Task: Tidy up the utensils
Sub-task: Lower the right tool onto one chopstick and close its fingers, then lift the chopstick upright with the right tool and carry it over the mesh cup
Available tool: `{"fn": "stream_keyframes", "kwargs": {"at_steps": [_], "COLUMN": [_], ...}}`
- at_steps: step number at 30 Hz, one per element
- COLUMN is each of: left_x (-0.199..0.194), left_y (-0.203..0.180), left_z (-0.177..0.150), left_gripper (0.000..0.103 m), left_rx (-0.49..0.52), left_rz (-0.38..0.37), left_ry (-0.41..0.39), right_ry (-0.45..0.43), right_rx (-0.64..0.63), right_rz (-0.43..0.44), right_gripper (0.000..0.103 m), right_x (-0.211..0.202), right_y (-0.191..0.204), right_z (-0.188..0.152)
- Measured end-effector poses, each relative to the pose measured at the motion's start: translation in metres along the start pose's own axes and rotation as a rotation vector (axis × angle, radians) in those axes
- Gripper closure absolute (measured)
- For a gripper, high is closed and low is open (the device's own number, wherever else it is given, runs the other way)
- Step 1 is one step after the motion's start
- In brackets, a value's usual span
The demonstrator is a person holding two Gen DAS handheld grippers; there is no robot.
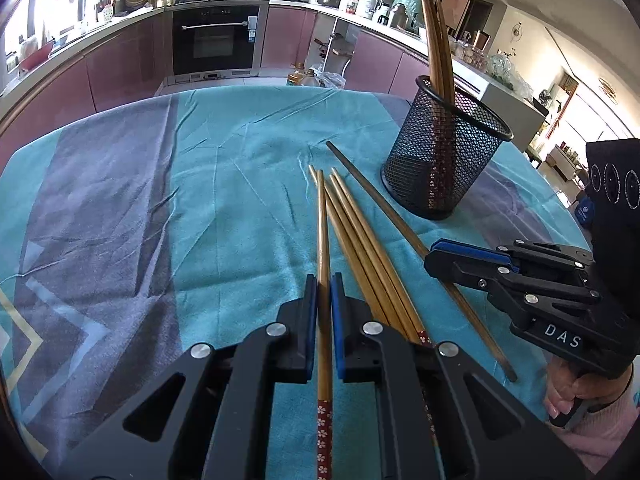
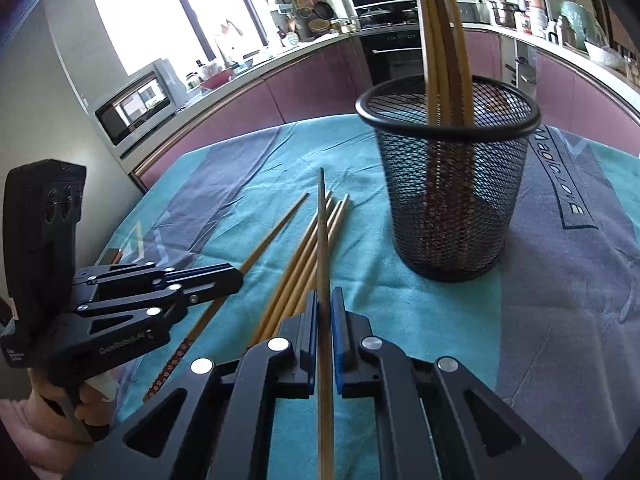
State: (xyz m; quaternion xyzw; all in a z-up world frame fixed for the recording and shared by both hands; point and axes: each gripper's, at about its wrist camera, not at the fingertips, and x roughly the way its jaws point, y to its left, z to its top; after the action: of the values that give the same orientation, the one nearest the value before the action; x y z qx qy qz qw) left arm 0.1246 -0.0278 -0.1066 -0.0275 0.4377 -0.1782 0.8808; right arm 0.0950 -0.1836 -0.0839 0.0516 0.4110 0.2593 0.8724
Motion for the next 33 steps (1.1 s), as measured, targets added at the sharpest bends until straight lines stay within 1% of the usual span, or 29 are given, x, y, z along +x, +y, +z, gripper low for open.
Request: {"fn": "stream_keyframes", "kwargs": {"at_steps": [3,10,15,17,20,24,25,26,33], "left_x": [0.003,0.01,0.015,0.016,0.018,0.021,0.021,0.021,0.015], "left_y": [-0.002,-0.002,-0.003,-0.003,-0.003,-0.006,-0.006,-0.007,-0.004], "left_z": [-0.001,-0.001,0.0,0.001,0.005,0.007,0.008,0.007,0.007], "left_gripper": [0.095,0.095,0.094,0.09,0.088,0.089,0.093,0.094,0.095], "left_rx": [0.006,0.027,0.042,0.044,0.042,0.041,0.039,0.033,0.013], "left_rz": [-0.015,-0.015,-0.016,-0.026,-0.038,-0.024,-0.022,-0.025,-0.035], "left_ry": [0.013,0.04,0.057,0.063,0.068,0.064,0.063,0.063,0.046], "right_ry": [0.022,0.07,0.076,0.08,0.082,0.079,0.076,0.074,0.048], "right_rx": [-0.012,-0.023,-0.036,-0.041,-0.048,-0.049,-0.046,-0.043,-0.036], "right_rz": [-0.002,-0.016,-0.027,-0.029,-0.034,-0.036,-0.037,-0.036,-0.026], "right_gripper": [0.097,0.095,0.095,0.095,0.095,0.096,0.096,0.096,0.097], "right_x": [0.004,0.014,0.02,0.022,0.024,0.025,0.024,0.024,0.014], "right_y": [0.002,0.001,0.001,0.001,0.002,0.002,0.001,0.0,-0.003], "right_z": [0.0,-0.002,0.001,0.002,0.004,0.005,0.004,0.004,0.004]}}
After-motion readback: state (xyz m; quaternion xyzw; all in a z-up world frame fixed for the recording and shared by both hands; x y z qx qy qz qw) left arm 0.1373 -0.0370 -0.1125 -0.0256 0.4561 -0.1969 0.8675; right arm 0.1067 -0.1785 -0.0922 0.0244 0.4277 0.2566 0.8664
